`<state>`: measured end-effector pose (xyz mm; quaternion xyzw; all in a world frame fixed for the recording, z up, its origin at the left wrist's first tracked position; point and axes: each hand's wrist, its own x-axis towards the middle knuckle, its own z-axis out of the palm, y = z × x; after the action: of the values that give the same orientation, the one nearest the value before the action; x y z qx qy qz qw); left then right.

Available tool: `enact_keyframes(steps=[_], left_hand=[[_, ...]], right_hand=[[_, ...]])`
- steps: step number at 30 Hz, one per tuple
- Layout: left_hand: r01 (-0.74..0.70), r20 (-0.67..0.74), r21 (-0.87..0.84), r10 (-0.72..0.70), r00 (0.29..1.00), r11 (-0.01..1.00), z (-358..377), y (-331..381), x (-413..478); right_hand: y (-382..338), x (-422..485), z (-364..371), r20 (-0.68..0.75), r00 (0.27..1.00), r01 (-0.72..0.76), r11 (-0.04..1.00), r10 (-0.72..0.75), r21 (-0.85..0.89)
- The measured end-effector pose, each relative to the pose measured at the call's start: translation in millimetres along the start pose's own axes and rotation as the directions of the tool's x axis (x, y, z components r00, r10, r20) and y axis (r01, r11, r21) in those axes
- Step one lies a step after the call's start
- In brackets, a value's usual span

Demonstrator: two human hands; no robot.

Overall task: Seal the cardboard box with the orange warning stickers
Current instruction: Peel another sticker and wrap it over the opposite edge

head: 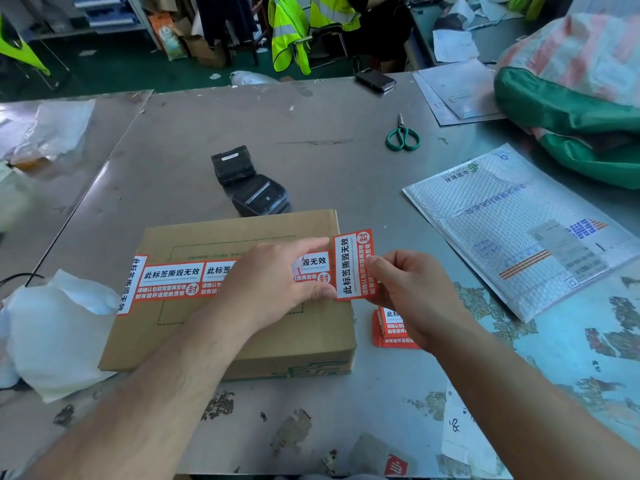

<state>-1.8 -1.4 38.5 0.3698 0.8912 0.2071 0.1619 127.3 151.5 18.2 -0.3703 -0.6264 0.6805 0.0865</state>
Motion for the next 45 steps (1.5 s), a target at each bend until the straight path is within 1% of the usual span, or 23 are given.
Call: enact_keyframes(steps=[7, 14, 19, 26, 34, 37, 40, 45], left_hand=[[-0.026, -0.021, 0.022, 0.026, 0.999, 0.999, 4.1, -5.1, 4.6], [-0.017, -0.008, 0.064, 0.017, 1.000, 0.998, 5.4, -4.8, 6.9], [0.002, 0.001, 0.049, -0.002, 1.000, 0.999, 6.7, -5.8, 9.3], [0.001, 0.012, 0.080, -0.002, 1.000, 0.997, 7.0, -5.2, 10.7], [0.008, 0.020, 0.090, -0.010, 1.000, 0.996, 6.6, -4.3, 9.7], [0.007, 0.027, 0.103, -0.010, 1.000, 0.995, 5.6, -2.0, 9.9], [0.013, 0.047, 0.115, -0.019, 0.999, 0.993, 4.0, 0.3, 10.5], [0.032, 0.065, 0.120, -0.040, 0.997, 0.992, 2.5, 2.6, 11.3]], right_hand=[[-1.9, 2.1, 2.4, 0.012, 1.000, -0.026, 1.000, 0.026, 0.014], [-3.1, 4.4, 1.0, 0.037, 0.998, -0.053, 0.998, 0.053, 0.017], [-3.3, 4.4, 2.1, 0.023, 0.998, -0.058, 0.998, 0.058, 0.020], [-3.1, 5.0, 0.3, 0.030, 0.998, -0.062, 0.998, 0.062, 0.000], [0.7, 8.7, -0.1, 0.051, 0.996, -0.070, 0.996, 0.068, 0.046], [3.3, 10.1, -1.0, 0.055, 0.994, -0.100, 0.993, 0.097, 0.066], [6.6, 11.9, -2.9, 0.089, 0.984, -0.159, 0.984, 0.152, 0.078], [17.9, 19.7, -7.2, 0.163, 0.958, -0.238, 0.971, 0.236, -0.006]])
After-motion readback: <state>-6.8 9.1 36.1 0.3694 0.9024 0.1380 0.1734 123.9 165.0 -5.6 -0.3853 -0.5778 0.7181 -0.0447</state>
